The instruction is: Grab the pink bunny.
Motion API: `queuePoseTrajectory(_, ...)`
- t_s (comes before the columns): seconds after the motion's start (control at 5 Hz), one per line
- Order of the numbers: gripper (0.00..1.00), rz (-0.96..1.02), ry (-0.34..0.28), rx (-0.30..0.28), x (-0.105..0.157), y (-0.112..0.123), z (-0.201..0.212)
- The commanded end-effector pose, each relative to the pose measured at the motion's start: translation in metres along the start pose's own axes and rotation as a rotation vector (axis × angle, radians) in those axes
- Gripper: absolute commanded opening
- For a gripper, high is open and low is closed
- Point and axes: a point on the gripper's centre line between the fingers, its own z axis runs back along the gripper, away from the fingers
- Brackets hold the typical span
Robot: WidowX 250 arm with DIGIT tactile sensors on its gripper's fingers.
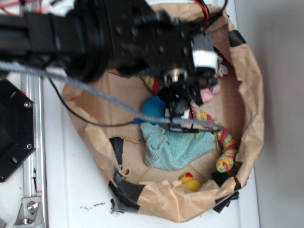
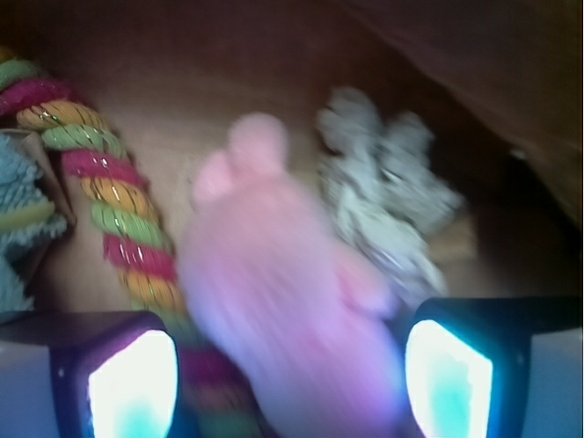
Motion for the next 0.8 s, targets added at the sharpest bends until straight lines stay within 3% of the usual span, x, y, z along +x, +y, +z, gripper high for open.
queuePoseTrajectory(0.0, 0.16, -0.023, 0.002, -0.101, 0.024, -0.012, -0.021)
queuePoseTrajectory(0.2, 0.0, -0.021, 0.057, -0.065, 0.023, -0.014, -0.004)
queuePoseTrajectory(0.4, 0.0, 0.163, 0.189, -0.102, 0.009, -0.024, 0.051)
queuePoseTrajectory(0.6, 0.0, 0.259, 0.089, -0.038, 0.007, -0.013, 0.099)
